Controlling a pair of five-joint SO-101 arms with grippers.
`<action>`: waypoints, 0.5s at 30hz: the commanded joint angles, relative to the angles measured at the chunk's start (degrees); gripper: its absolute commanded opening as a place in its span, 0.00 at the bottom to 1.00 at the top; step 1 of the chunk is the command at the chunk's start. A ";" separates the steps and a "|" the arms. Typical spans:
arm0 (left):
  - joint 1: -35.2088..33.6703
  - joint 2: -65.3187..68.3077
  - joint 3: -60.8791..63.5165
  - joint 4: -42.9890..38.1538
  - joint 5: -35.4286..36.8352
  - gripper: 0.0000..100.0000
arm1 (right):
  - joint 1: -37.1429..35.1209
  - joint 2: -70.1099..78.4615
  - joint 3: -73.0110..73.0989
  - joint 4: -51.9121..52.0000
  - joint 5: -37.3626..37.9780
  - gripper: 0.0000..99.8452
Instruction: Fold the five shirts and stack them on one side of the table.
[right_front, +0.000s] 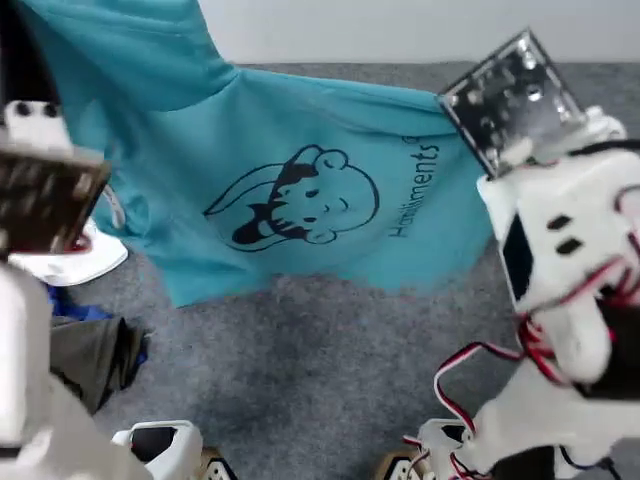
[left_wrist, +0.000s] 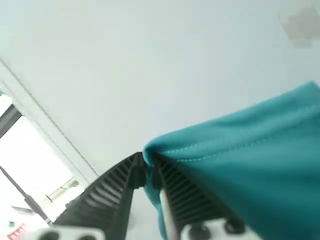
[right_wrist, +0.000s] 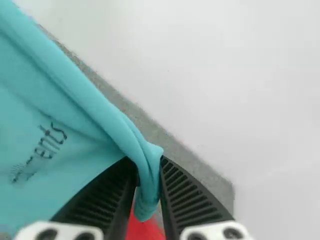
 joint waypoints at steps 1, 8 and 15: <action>-0.44 -0.09 -5.41 -1.85 -2.81 0.01 | 0.84 -2.95 -5.89 2.33 -0.18 0.01; -0.44 -0.35 -15.52 -1.85 -6.33 0.01 | 0.92 -9.98 -6.42 2.24 0.26 0.01; -0.53 -0.35 -20.70 -0.79 -8.79 0.01 | 0.92 -15.43 -6.24 2.33 5.63 0.01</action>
